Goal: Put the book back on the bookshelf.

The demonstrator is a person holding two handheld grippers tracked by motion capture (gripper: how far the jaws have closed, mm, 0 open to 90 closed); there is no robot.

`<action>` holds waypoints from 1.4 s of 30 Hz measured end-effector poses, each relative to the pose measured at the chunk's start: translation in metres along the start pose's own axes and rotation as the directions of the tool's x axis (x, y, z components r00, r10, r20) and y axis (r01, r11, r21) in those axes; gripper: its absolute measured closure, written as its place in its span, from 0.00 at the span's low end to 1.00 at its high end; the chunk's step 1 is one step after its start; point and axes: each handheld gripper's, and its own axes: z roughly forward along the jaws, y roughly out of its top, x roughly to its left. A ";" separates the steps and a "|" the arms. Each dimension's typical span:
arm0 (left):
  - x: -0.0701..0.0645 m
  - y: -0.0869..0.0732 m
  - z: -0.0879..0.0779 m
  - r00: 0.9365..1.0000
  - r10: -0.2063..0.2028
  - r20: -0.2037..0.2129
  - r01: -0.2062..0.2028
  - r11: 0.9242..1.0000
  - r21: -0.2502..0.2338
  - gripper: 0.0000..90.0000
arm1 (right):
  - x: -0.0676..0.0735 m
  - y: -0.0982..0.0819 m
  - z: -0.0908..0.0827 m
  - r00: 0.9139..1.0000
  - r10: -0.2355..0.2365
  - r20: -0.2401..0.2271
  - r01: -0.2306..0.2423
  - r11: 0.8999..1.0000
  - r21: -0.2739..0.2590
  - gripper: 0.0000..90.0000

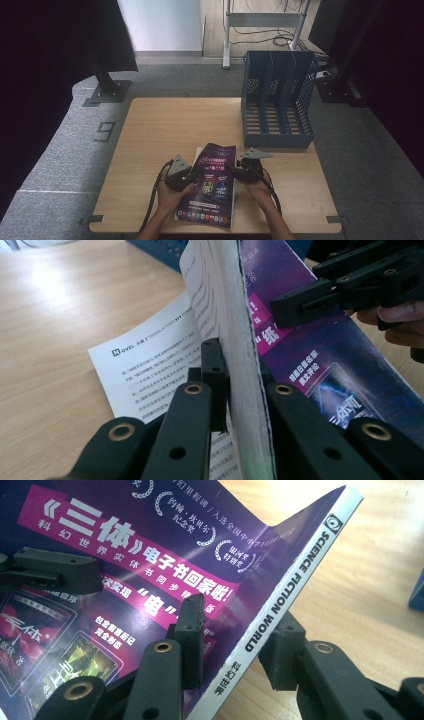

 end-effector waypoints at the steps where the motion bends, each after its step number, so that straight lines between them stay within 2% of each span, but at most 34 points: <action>1: -0.001 0.001 -0.002 1.000 0.003 0.001 -0.003 1.000 -0.006 0.95 | 0.001 0.001 -0.002 1.000 -0.007 -0.001 0.007 1.000 -0.007 0.72; 6: -0.004 0.007 -0.009 1.000 0.024 -0.004 -0.024 0.999 -0.035 0.95 | 0.006 0.005 -0.011 0.999 -0.041 0.001 0.041 0.998 -0.039 0.73; 22: -0.005 0.012 -0.018 1.000 0.030 0.003 -0.030 0.997 -0.069 0.95 | 0.012 0.010 -0.022 0.997 -0.074 -0.007 0.073 0.993 -0.089 0.74; 30: -0.007 0.016 -0.024 0.999 0.039 0.006 -0.039 0.994 -0.106 0.95 | 0.017 0.015 -0.031 0.995 -0.103 0.001 0.102 0.986 -0.132 0.74; 42: -0.009 0.019 -0.030 0.999 0.043 0.009 -0.041 0.990 -0.137 0.95 | 0.024 0.020 -0.040 0.992 -0.127 0.010 0.127 0.977 -0.172 0.76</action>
